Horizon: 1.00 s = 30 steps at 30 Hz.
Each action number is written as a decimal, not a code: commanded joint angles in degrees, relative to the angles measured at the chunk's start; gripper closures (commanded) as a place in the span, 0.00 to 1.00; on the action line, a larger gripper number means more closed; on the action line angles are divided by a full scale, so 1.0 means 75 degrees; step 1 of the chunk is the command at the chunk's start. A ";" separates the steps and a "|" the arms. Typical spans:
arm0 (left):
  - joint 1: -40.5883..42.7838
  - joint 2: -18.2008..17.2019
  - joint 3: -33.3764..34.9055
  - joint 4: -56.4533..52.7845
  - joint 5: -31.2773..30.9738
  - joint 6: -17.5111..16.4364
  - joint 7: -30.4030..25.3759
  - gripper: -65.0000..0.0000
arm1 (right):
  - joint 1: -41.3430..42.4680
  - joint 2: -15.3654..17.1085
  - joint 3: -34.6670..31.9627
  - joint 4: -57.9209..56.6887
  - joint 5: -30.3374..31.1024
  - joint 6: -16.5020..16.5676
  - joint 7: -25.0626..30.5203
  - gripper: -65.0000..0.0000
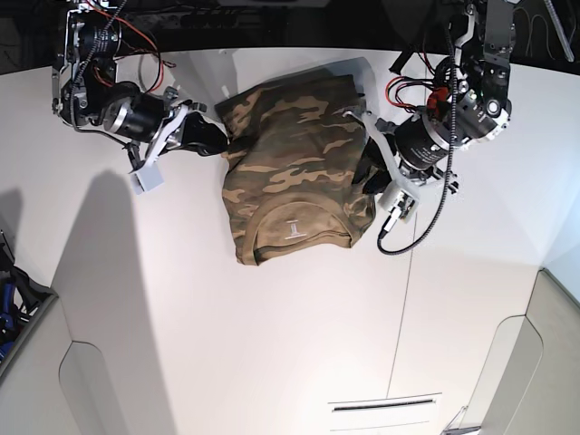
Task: Fold the T-shirt properly
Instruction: 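Grasp the folded bundle with both grippers and flip it over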
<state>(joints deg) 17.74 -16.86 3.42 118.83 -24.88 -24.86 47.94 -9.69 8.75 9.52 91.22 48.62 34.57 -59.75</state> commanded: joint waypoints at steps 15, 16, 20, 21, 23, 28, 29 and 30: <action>-0.0344 0.0321 -0.0009 -0.1565 0.0274 -0.0402 -0.0227 0.80 | -0.0067 -0.0219 0.0015 0.0122 0.0201 0.0047 0.0108 1.00; -0.0469 0.0321 -0.0009 -0.1789 0.0268 -0.0405 -0.0236 0.80 | -0.0085 -0.0326 0.0015 0.0122 0.0189 0.0047 0.0102 1.00; -0.1040 0.0321 -0.0009 -0.2611 0.0268 -0.0405 -0.0248 0.80 | -0.0154 -0.0694 0.0015 0.0122 0.0175 0.0050 0.0108 1.00; -0.1172 0.0321 -0.0009 -0.2766 0.0268 -0.0405 -0.0245 0.80 | -0.0187 -0.0769 0.0015 0.0122 0.0181 0.0050 0.0114 1.00; -0.1419 0.0321 -0.0009 -0.3005 0.0268 -0.0405 -0.0224 0.80 | -0.0219 -0.0901 0.0015 0.0119 0.0172 0.0050 0.0114 1.00; -0.1746 0.0315 -0.0012 -0.3101 0.0268 -0.0402 -0.0131 0.80 | -0.0192 -0.0927 0.0000 0.0119 0.0172 0.0050 0.0111 1.00; -0.1751 0.0291 -0.0017 -0.3098 0.0268 -0.0405 -0.0119 0.80 | -0.0189 -0.0909 0.0000 0.0122 0.0175 0.0050 0.0111 1.00; -0.1749 0.0248 -0.0017 -0.3083 0.0262 -0.0405 -0.0122 0.80 | -0.0189 -0.0912 0.0003 0.0122 0.0175 0.0050 0.0111 1.00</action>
<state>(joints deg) 5.34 -14.41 3.53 94.96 -23.20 -28.32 46.92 -11.57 1.76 9.50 91.22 48.62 34.54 -59.66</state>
